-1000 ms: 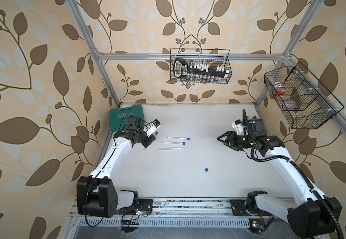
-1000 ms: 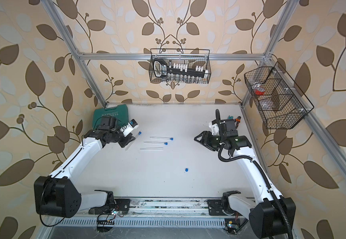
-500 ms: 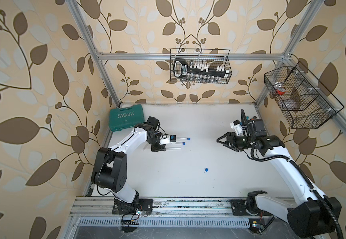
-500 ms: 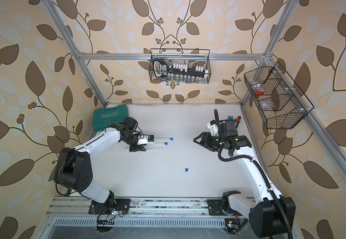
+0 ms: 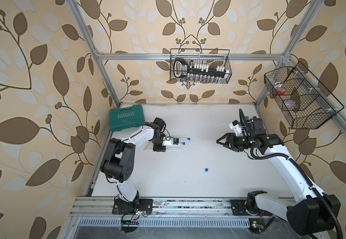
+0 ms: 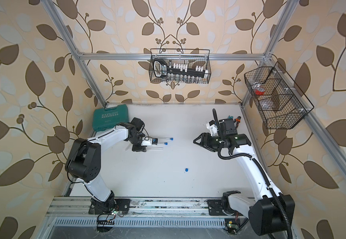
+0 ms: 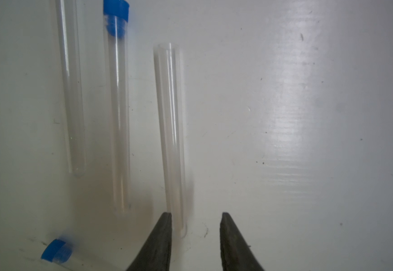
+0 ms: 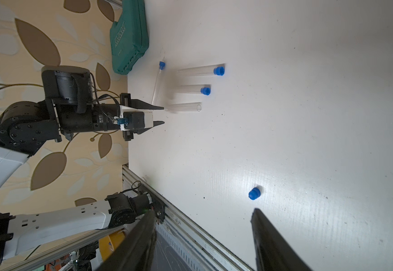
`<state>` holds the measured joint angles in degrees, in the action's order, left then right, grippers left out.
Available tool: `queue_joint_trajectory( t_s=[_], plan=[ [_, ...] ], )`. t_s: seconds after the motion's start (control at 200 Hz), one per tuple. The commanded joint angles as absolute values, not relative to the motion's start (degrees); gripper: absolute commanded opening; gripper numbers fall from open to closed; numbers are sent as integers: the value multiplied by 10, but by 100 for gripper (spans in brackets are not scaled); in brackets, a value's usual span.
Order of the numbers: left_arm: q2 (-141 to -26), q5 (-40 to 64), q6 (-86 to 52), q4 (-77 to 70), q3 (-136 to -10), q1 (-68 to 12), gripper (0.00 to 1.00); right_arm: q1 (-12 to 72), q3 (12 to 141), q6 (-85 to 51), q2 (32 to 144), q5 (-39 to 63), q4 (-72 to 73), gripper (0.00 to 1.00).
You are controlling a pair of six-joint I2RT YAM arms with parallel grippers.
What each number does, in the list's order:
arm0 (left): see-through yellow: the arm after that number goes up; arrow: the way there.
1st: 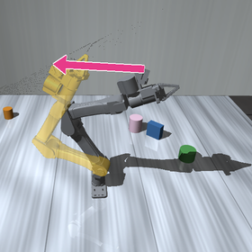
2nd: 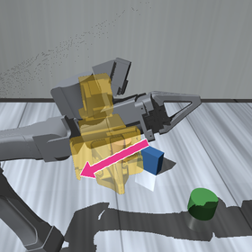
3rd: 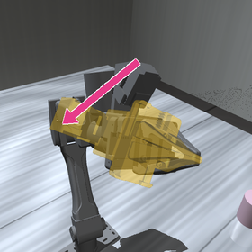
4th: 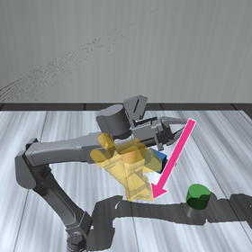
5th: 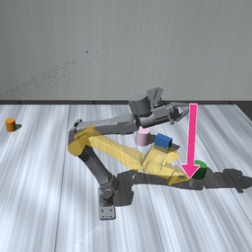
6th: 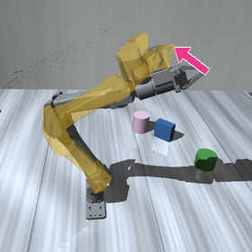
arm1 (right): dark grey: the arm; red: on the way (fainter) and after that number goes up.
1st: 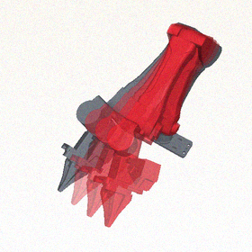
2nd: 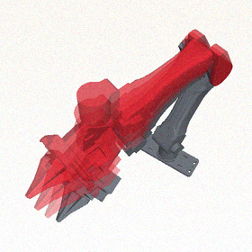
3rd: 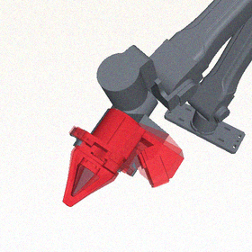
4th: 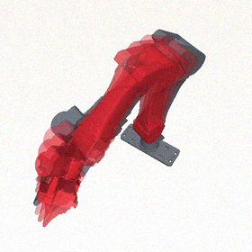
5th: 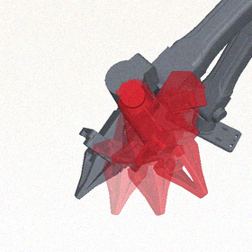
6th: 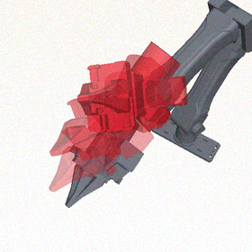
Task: Insert stoppers into test tubes
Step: Pick up the test tube at the center of the board.
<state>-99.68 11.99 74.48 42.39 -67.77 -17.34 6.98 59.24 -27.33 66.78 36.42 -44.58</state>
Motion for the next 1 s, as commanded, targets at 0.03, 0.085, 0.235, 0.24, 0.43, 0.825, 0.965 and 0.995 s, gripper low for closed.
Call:
queue_joint_trajectory(
  t_s=[0.03,0.085,0.235,0.24,0.43,0.825,0.965,0.995],
  plan=[
    [-1003,103,733,408,-684,-182,36,68,603,-263,669,362,-458,63],
    [-1007,99,734,404,-684,-186,36,68,603,-264,668,358,-458,63],
    [-1024,85,732,400,-691,-196,35,68,600,-264,669,361,-455,64],
    [-1024,85,732,400,-691,-196,35,68,600,-264,669,362,-455,64],
    [-1039,81,730,398,-694,-204,34,68,595,-265,668,368,-455,64],
    [-1054,51,711,364,-673,-214,29,68,593,-258,666,378,-464,64],
    [-1058,50,711,358,-668,-216,28,68,592,-256,666,380,-465,64],
    [-1057,50,710,356,-667,-217,28,68,592,-256,667,381,-465,64]
  ],
)
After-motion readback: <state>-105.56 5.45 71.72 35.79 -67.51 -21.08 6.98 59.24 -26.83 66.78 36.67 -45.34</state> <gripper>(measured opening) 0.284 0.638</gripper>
